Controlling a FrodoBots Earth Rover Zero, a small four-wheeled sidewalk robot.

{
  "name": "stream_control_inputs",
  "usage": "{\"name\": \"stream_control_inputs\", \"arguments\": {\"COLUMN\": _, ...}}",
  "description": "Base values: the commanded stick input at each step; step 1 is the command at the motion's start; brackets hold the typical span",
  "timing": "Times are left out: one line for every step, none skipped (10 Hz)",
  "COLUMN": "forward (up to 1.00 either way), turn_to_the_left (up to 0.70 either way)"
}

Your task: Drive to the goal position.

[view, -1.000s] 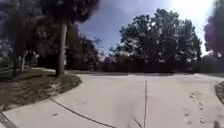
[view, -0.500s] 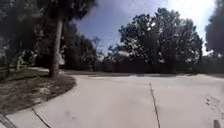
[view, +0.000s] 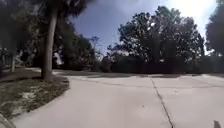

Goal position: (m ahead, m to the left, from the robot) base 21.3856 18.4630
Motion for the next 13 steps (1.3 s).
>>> {"name": "stream_control_inputs", "arguments": {"forward": 0.70, "turn_to_the_left": 0.00}}
{"name": "stream_control_inputs", "arguments": {"forward": 0.70, "turn_to_the_left": 0.00}}
{"name": "stream_control_inputs", "arguments": {"forward": 0.70, "turn_to_the_left": 0.00}}
{"name": "stream_control_inputs", "arguments": {"forward": 0.70, "turn_to_the_left": 0.00}}
{"name": "stream_control_inputs", "arguments": {"forward": 0.70, "turn_to_the_left": 0.00}}
{"name": "stream_control_inputs", "arguments": {"forward": 0.70, "turn_to_the_left": 0.00}}
{"name": "stream_control_inputs", "arguments": {"forward": 0.70, "turn_to_the_left": 0.00}}
{"name": "stream_control_inputs", "arguments": {"forward": 0.70, "turn_to_the_left": 0.00}}
{"name": "stream_control_inputs", "arguments": {"forward": 0.70, "turn_to_the_left": 0.00}}
{"name": "stream_control_inputs", "arguments": {"forward": 0.70, "turn_to_the_left": 0.00}}
{"name": "stream_control_inputs", "arguments": {"forward": 0.70, "turn_to_the_left": 0.00}}
{"name": "stream_control_inputs", "arguments": {"forward": 0.70, "turn_to_the_left": 0.00}}
{"name": "stream_control_inputs", "arguments": {"forward": 0.70, "turn_to_the_left": 0.04}}
